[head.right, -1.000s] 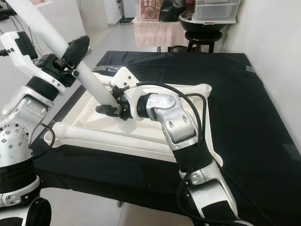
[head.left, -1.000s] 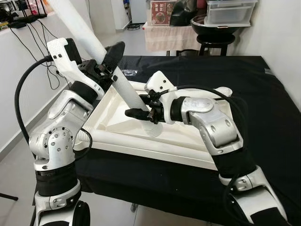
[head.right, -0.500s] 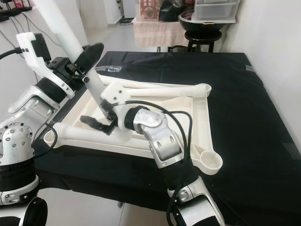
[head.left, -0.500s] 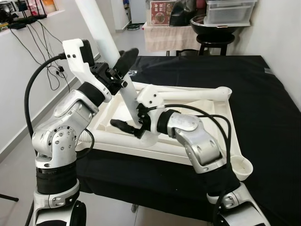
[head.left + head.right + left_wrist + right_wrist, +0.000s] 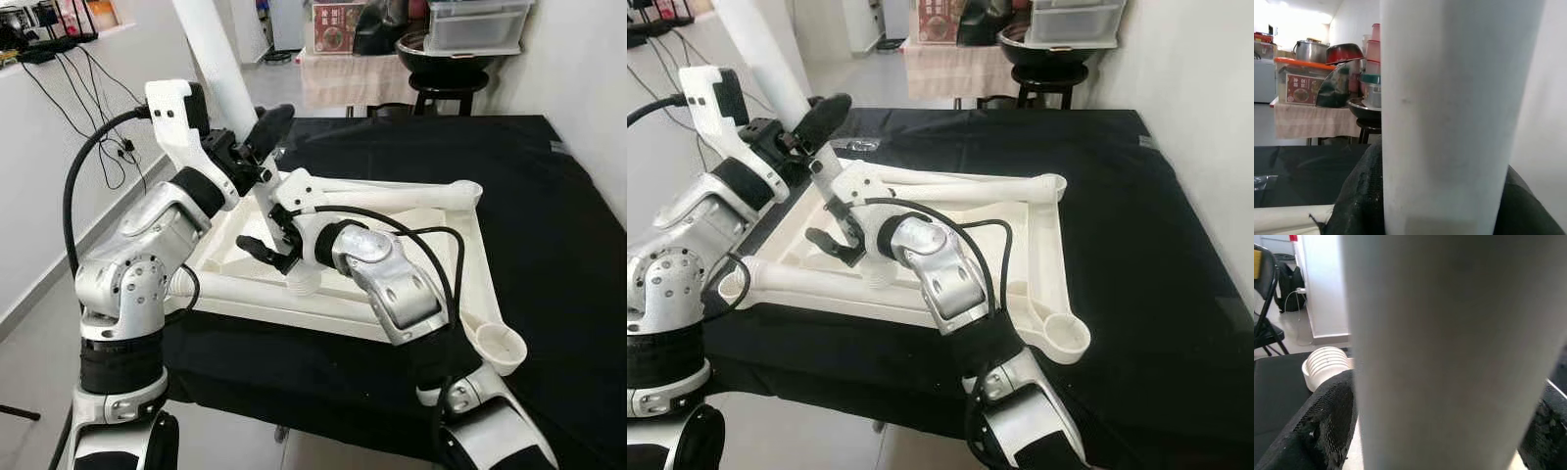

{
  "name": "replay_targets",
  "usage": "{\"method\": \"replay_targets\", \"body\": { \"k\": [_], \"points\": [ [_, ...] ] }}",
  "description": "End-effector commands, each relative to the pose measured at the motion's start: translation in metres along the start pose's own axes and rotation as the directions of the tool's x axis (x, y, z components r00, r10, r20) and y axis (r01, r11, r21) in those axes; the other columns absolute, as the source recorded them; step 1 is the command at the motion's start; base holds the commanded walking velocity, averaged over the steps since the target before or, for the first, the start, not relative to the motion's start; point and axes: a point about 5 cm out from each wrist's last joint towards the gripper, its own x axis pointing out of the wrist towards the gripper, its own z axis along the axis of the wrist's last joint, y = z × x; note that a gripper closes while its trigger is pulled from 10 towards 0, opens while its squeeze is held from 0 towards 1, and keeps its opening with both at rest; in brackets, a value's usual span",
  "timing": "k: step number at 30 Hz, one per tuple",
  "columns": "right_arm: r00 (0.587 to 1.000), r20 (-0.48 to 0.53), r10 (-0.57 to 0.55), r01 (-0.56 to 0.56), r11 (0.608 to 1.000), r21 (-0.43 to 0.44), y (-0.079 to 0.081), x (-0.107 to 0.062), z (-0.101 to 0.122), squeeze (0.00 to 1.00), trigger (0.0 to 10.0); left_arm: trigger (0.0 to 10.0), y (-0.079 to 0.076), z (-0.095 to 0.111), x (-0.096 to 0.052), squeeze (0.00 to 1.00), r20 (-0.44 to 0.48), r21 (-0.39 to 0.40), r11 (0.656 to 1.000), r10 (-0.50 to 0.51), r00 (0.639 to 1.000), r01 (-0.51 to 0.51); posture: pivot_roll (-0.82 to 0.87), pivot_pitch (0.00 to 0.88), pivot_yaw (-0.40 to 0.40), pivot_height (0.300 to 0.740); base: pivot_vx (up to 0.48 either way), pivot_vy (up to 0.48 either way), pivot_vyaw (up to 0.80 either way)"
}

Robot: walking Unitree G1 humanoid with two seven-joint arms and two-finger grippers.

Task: Building children table

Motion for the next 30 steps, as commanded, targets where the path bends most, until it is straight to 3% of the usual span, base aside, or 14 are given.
{"method": "replay_targets", "body": {
  "k": [1,18,19,20,29,30],
  "points": [
    [1.000,-0.025,-0.004,0.005,1.000,0.018,0.005,0.007,0.001,0.00,0.0,0.0,-0.025,0.000,0.010,0.00,0.008,-0.017,0.989,-0.144,0.990,0.144,-0.10,0.024,0.098,0.740,0.000,0.000,0.00],
    [0.993,-0.001,-0.116,0.116,0.990,0.080,-0.013,0.003,-0.005,0.00,0.0,0.0,-0.026,0.006,0.013,0.00,0.051,-0.029,0.986,-0.161,0.986,0.163,-0.09,0.031,0.098,0.740,0.000,0.000,0.00],
    [0.992,0.014,-0.127,0.126,0.988,0.092,-0.015,0.002,-0.004,0.00,0.0,4.9,-0.024,0.007,0.012,1.00,0.058,-0.024,0.988,-0.151,0.987,0.152,-0.09,0.031,0.098,0.740,0.000,0.000,0.00],
    [0.988,0.037,-0.148,0.143,0.983,0.115,-0.020,0.000,-0.002,0.00,0.0,10.0,-0.023,0.009,0.010,1.00,0.062,-0.017,0.988,-0.153,0.986,0.154,-0.09,0.032,0.098,0.740,0.000,0.000,0.00],
    [0.957,0.107,-0.269,0.243,0.946,0.213,-0.054,-0.016,0.003,0.00,0.0,10.0,-0.001,0.023,-0.009,1.00,0.105,-0.007,0.995,-0.096,0.990,0.097,-0.09,0.043,0.094,0.740,0.000,0.000,0.00],
    [0.945,0.113,-0.307,0.273,0.931,0.243,-0.066,-0.023,0.003,0.00,0.0,10.0,0.006,0.029,-0.018,1.00,0.118,0.004,0.997,-0.083,0.990,0.083,-0.09,0.047,0.090,0.740,0.000,0.000,0.00]
  ]
}}
